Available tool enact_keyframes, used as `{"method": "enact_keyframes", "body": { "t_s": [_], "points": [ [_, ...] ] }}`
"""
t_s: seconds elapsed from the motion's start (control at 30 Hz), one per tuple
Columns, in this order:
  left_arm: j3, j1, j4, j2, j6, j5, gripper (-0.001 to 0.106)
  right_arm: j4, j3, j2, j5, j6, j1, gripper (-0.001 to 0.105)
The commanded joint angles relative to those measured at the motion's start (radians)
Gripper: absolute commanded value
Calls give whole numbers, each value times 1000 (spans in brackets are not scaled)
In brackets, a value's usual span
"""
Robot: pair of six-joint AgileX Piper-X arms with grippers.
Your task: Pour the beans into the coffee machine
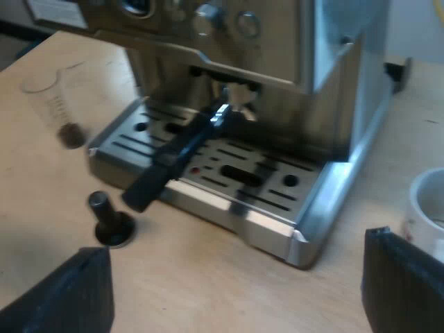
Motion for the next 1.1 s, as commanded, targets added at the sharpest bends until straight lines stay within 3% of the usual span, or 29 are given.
{"method": "enact_keyframes", "body": {
  "t_s": [0.03,0.43,0.8,0.9,0.97,1.1],
  "points": [
    [-7,-5,-27,6,-3,-4,70,-12,-22,29,-37,-20,29,79],
    [2,-5,-38,6,5,-4,70,-177,-22,154,-73,-20,168,79],
    [80,-5,-214,8,7,-4,71,-246,-22,265,-75,-20,320,79],
    [117,-5,-248,11,5,-4,78,-261,-22,284,-72,-20,372,79],
    [161,-5,-285,10,5,-4,89,-269,-22,304,-70,-20,412,79],
    [226,-5,-348,13,5,-4,93,-276,-22,329,-45,-18,462,79]
  ]
}}
